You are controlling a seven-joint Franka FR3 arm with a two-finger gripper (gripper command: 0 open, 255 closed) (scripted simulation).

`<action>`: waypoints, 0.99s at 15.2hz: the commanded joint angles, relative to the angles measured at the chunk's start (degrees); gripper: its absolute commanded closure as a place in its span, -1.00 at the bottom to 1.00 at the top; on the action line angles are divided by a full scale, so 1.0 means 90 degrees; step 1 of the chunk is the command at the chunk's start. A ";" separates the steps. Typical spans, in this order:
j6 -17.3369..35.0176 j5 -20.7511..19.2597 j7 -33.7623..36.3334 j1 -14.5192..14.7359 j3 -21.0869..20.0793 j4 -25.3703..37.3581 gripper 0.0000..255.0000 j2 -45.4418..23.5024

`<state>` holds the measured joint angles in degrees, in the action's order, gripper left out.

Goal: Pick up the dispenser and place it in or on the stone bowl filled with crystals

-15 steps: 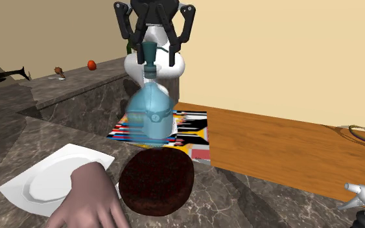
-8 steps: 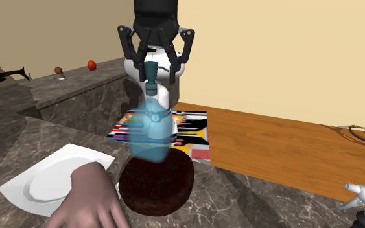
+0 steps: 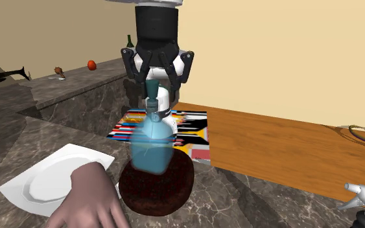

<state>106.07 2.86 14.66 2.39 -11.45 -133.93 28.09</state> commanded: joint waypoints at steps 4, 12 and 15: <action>0.0040 0.0002 0.0005 0.0002 -0.0005 -0.0031 1.00 -0.0003; 0.0039 0.0002 0.0005 0.0002 -0.0005 -0.0029 -1.00 -0.0004; -0.0606 -0.0013 0.0008 -0.0006 0.0019 0.0595 -1.00 0.0018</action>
<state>102.24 2.73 14.62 2.31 -11.27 -130.06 28.15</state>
